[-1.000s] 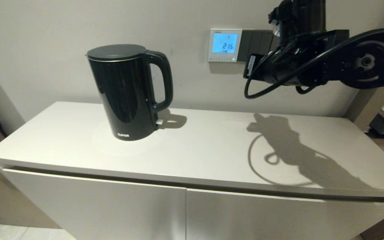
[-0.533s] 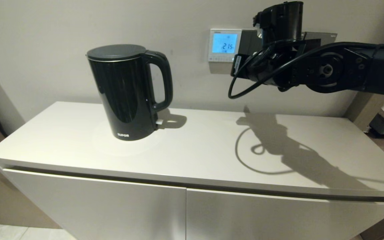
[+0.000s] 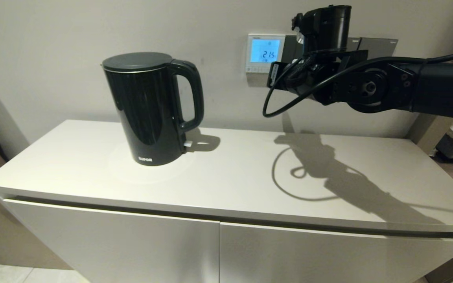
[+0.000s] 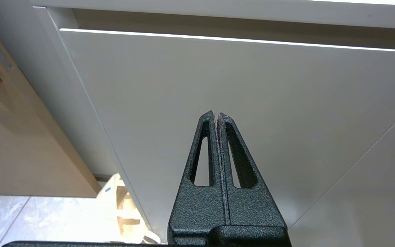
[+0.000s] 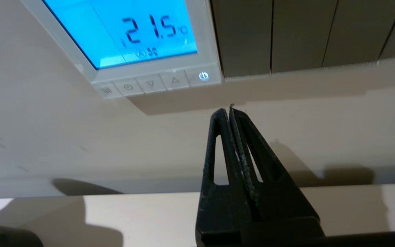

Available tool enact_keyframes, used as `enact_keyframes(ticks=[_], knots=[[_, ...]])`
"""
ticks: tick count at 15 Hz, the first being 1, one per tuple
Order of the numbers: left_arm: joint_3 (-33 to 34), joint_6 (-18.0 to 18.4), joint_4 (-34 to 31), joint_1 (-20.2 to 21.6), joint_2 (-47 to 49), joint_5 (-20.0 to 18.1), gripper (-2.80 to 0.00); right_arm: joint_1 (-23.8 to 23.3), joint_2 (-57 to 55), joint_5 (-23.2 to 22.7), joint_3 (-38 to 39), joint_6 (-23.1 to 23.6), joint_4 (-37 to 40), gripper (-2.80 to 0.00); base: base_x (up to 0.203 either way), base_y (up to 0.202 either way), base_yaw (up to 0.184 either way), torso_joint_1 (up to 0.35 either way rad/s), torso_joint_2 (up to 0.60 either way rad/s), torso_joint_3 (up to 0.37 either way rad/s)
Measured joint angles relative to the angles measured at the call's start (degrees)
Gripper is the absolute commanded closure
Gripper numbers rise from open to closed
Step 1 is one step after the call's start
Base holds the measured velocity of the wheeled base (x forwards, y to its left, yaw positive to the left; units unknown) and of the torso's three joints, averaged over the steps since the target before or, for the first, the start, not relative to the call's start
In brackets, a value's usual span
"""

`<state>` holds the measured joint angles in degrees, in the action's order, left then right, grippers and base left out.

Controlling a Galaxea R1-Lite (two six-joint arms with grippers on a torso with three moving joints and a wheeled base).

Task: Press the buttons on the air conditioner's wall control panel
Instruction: Turn off the central air conditioner

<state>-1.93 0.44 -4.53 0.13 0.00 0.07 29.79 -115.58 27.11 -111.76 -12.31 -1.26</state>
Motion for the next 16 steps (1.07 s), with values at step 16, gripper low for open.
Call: enact_keyframes(ticks=[16], knots=[[0.0,0.0,0.0,0.0,0.0,0.0,0.0,0.9,-2.8,-0.2,0.3,5.7,-8.5,0.0,0.0,0.0,0.0,0.0,0.0,0.0]])
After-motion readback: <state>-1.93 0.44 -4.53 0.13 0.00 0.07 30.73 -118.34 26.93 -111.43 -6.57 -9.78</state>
